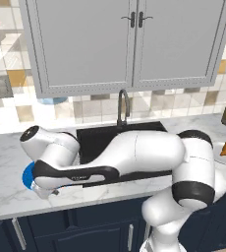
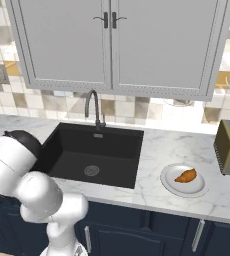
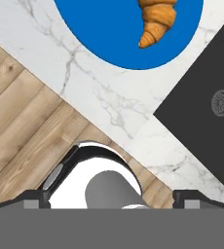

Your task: Place the pastries on the plates.

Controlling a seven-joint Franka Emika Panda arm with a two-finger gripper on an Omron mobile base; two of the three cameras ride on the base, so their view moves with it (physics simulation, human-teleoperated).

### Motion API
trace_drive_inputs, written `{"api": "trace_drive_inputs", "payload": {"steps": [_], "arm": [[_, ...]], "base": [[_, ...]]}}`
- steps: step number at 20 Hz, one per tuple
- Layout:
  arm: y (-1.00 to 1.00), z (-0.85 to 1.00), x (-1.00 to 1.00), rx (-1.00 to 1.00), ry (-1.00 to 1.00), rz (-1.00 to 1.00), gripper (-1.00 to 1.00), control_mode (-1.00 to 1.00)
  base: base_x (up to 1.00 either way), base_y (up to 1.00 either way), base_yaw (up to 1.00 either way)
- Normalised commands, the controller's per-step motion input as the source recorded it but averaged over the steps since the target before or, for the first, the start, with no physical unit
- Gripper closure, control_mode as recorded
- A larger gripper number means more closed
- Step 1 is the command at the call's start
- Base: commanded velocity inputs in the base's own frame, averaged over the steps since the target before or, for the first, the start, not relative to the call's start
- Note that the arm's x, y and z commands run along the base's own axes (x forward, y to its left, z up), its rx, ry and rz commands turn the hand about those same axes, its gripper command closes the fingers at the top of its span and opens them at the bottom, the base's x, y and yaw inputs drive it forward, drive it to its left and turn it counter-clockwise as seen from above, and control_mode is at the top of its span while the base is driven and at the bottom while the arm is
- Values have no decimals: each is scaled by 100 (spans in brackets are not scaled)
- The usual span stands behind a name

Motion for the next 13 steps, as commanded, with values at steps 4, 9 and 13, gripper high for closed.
{"api": "trace_drive_inputs", "payload": {"steps": [4,9,13], "arm": [[-44,15,-36,2,-5,0,-100,-100],[-58,23,-13,4,-2,0,-100,-100],[-69,18,-3,6,-1,2,-100,-100]], "base": [[0,0,0],[0,0,0],[0,0,0]]}}
